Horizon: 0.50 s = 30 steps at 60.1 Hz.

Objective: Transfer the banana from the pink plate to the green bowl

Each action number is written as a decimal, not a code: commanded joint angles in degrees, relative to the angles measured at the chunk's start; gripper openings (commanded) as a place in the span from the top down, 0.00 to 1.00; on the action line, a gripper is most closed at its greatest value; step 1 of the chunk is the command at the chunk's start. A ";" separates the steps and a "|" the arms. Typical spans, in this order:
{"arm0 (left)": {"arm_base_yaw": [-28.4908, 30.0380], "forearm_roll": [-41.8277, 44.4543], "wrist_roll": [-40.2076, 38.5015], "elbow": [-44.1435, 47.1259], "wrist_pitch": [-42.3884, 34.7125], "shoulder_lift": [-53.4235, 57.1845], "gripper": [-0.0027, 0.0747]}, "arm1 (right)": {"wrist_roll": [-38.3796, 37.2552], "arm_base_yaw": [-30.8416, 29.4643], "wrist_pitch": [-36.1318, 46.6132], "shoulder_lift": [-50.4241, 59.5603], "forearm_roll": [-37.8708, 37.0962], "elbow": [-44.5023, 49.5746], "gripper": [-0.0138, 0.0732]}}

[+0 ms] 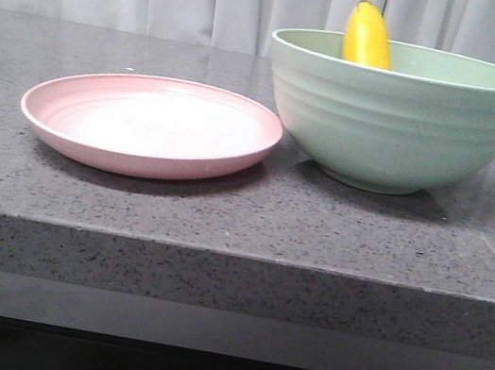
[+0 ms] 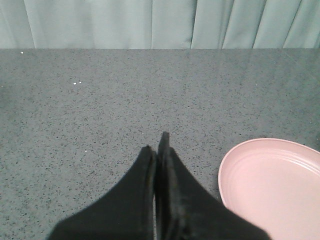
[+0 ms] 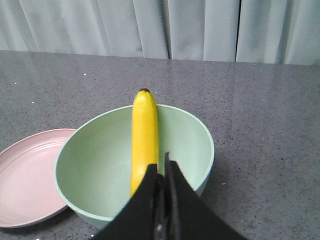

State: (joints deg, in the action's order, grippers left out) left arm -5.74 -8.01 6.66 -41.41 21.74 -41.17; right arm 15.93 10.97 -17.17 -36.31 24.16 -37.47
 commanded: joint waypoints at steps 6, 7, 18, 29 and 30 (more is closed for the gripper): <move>0.09 -0.24 0.03 -1.51 -4.61 -0.33 0.99 | 0.58 -0.44 4.27 0.31 0.62 -1.50 0.94; 0.09 -0.24 0.03 -1.51 -4.61 -0.33 0.99 | 0.58 -0.44 4.27 0.31 0.62 -1.50 0.94; 0.09 0.40 0.03 -0.89 -4.73 -0.33 0.99 | 0.58 -0.44 4.27 0.31 0.62 -1.50 0.94; 0.09 2.86 0.03 5.31 -4.73 8.75 0.99 | 0.58 -0.44 4.26 0.31 0.62 -1.50 0.94; 0.09 3.10 0.03 6.14 -4.73 9.94 0.99 | 0.58 -0.44 4.26 0.31 0.62 -1.50 0.94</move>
State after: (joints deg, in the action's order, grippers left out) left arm -5.74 -6.02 6.66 -36.54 21.53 -36.32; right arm 15.93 10.97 -17.17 -36.21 24.16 -37.47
